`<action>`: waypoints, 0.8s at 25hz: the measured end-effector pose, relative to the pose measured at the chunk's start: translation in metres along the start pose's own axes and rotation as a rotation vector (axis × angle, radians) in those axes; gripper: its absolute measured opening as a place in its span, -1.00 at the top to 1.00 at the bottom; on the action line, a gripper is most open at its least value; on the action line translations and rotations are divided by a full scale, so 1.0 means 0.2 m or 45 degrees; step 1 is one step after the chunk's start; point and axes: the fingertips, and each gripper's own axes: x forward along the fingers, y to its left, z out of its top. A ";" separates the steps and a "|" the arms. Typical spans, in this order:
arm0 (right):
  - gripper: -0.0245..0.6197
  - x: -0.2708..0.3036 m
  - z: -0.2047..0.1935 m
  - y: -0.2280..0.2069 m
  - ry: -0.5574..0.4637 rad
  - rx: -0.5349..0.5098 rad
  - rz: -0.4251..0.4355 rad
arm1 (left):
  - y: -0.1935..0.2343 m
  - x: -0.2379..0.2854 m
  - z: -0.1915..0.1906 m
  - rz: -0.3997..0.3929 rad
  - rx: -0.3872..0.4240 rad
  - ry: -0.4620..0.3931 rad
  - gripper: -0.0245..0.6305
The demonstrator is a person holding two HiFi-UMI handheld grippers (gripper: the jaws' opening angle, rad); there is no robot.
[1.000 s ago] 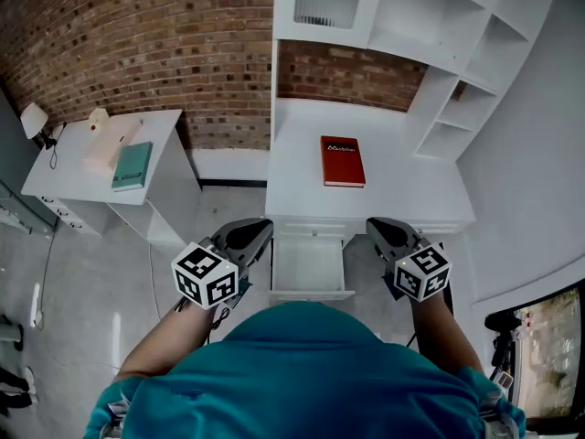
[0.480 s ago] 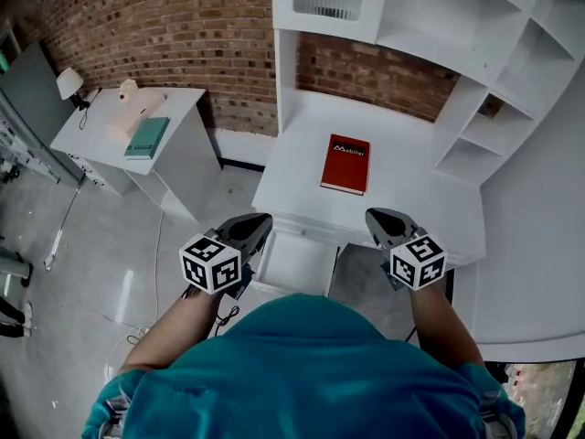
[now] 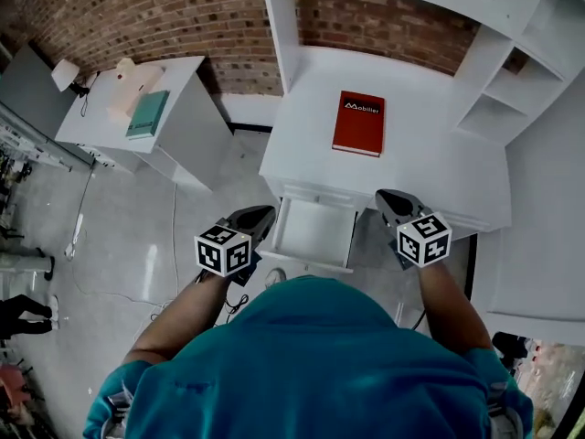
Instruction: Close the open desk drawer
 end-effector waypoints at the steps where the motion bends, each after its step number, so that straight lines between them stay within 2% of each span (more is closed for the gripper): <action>1: 0.86 0.03 -0.04 0.00 0.011 0.020 -0.019 | 0.05 0.02 -0.04 -0.005 0.009 0.029 0.88; 8: 0.86 0.24 -0.28 -0.01 0.099 0.119 -0.159 | 0.31 0.15 -0.46 -0.081 0.050 0.316 0.88; 14: 0.86 0.28 -0.66 -0.06 0.265 0.231 -0.228 | 0.35 0.18 -1.03 -0.117 0.021 0.620 0.88; 16: 0.86 0.28 -0.79 -0.06 0.304 0.253 -0.235 | 0.36 0.17 -1.23 -0.114 -0.005 0.708 0.88; 20: 0.86 0.31 -0.90 -0.06 0.326 0.265 -0.233 | 0.38 0.22 -1.50 -0.101 -0.106 0.802 0.88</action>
